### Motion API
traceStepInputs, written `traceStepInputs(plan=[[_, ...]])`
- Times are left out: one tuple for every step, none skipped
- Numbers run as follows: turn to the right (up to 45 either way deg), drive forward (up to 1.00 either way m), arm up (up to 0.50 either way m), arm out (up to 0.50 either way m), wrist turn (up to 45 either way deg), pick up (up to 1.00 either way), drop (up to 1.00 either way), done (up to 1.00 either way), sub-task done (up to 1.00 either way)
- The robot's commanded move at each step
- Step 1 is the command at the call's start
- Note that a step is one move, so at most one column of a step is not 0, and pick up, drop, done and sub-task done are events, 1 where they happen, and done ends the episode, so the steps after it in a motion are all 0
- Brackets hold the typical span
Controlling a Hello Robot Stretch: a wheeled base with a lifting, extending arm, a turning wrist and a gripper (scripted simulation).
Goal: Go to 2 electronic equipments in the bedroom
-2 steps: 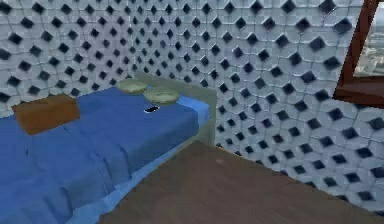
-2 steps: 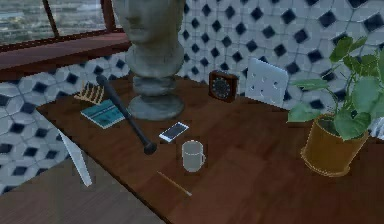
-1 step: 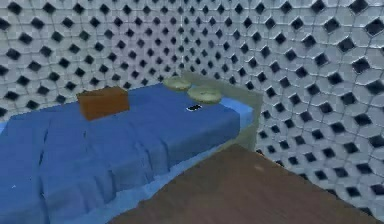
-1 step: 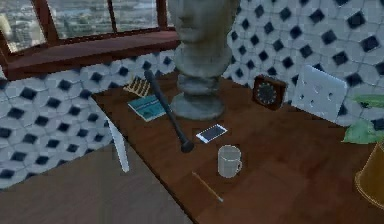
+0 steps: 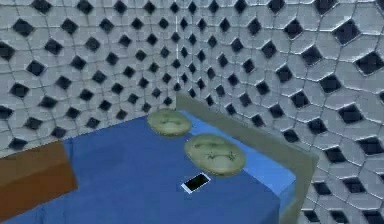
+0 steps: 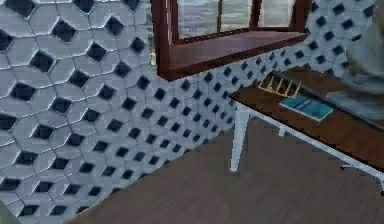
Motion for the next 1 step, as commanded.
traceStepInputs(plan=[[0.0, 0.00, 0.00, 0.00, 0.0, 0.00, 0.00, 1.00, 0.00]])
